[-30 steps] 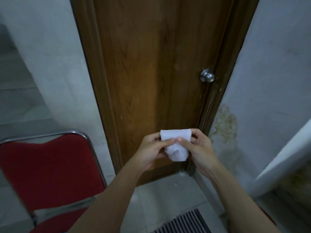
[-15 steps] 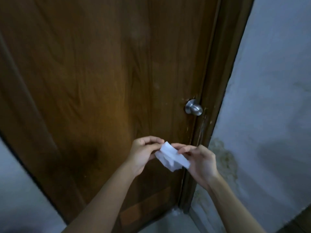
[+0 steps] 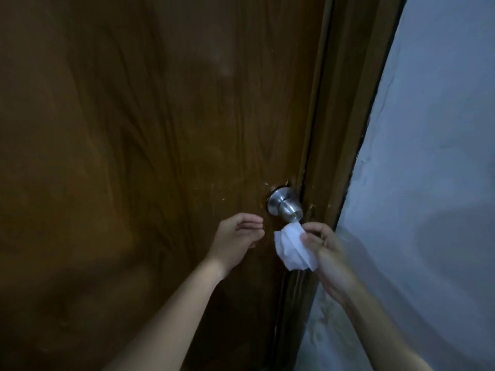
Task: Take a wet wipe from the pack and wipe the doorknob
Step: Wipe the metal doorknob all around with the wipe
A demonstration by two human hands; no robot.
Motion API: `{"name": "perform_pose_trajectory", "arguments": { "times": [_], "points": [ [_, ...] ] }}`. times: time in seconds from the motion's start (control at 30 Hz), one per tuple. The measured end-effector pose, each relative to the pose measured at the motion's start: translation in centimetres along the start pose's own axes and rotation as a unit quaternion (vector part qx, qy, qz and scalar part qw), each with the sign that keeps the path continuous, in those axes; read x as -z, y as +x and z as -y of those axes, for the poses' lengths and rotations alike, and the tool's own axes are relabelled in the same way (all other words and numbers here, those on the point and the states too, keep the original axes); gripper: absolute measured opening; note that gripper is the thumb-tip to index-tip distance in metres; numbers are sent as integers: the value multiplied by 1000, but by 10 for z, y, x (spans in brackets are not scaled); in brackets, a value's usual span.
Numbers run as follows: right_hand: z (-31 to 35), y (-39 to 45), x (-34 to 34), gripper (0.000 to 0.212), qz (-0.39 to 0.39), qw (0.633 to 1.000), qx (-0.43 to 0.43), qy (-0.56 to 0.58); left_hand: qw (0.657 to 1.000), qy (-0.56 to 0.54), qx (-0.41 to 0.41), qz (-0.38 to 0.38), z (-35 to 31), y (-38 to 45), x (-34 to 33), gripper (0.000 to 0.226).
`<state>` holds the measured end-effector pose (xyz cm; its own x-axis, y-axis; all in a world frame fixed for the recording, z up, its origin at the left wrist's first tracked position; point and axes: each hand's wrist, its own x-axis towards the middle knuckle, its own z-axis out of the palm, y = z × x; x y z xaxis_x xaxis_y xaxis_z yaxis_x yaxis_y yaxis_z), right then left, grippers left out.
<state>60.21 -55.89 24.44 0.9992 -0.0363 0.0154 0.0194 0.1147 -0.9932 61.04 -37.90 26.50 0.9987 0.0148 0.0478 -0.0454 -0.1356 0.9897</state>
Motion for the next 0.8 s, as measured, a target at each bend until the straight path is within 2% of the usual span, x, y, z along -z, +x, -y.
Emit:
{"name": "perform_pose_trajectory", "arguments": {
  "times": [0.17, 0.33, 0.53, 0.67, 0.73, 0.8],
  "points": [
    [28, 48, 24, 28, -50, 985, 138, -88, 985, 138, -86, -55, 5, 37, -34, 39],
    [31, 73, 28, 29, -101, 953, 241, -157, 965, 200, -136, -105, 1, 51, -54, 48],
    [7, 71, 12, 30, -49, 904, 327, -269, 956, 248, -138, -78, -1, 51, -55, 56],
    [-13, 69, 7, 35, 43, 866, 389, -310, 954, 252, -142, -76, 1, 50, -59, 47],
    [-16, 72, 8, 36, 44, 872, 376, -309, 951, 263, -140, -77, 0, 51, -59, 46],
    [-16, 74, 9, 37, 34, 905, 310, -290, 950, 268, -135, -81, -1, 51, -60, 47]
  ]
}}
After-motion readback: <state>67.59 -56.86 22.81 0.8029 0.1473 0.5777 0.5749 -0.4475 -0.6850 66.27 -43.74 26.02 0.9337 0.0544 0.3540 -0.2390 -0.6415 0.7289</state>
